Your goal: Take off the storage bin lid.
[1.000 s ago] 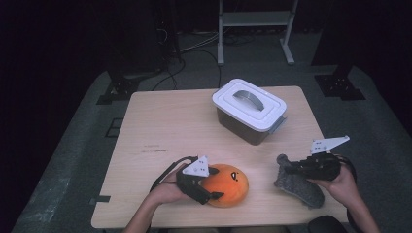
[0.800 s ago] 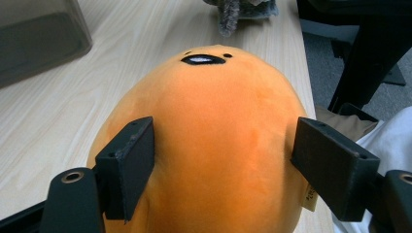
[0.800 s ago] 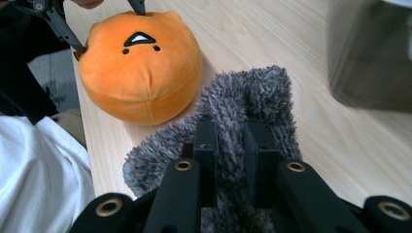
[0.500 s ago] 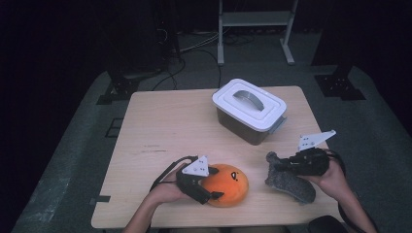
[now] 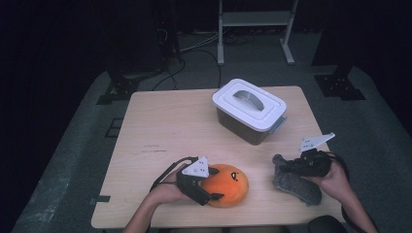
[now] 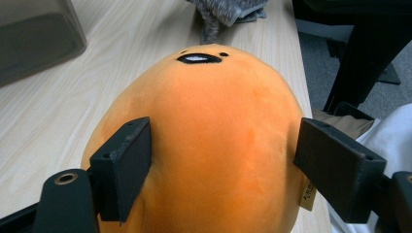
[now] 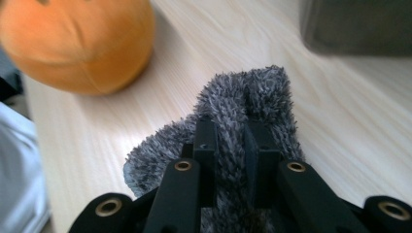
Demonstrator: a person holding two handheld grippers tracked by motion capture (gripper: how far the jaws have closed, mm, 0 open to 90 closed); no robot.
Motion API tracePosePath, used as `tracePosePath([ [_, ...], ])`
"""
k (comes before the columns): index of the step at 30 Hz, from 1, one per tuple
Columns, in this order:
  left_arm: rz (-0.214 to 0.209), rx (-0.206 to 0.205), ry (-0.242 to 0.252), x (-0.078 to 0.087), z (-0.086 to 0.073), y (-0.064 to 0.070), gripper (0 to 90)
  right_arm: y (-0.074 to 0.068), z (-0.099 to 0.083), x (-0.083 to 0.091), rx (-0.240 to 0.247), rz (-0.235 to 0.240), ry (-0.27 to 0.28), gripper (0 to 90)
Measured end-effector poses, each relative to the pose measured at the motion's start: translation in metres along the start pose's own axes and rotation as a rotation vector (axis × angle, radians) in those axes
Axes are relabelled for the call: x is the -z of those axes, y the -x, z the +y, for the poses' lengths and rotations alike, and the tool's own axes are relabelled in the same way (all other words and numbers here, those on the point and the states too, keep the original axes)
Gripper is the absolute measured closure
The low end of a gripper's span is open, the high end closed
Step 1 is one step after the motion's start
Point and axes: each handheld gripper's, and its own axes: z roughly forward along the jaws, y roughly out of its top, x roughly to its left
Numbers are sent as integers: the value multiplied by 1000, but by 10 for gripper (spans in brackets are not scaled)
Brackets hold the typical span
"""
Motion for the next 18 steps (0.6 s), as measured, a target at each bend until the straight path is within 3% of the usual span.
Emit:
tracePosePath([
  [2,-2,1,1,0,0,0,206,2,-4,-4,-1,-18,-26,770],
  [9,-2,-5,1,0,-1,0,199,5,-17,-11,-37,8,-51,749],
  [18,1,-16,1,1,-1,0,194,5,-15,-7,-62,39,3,567],
])
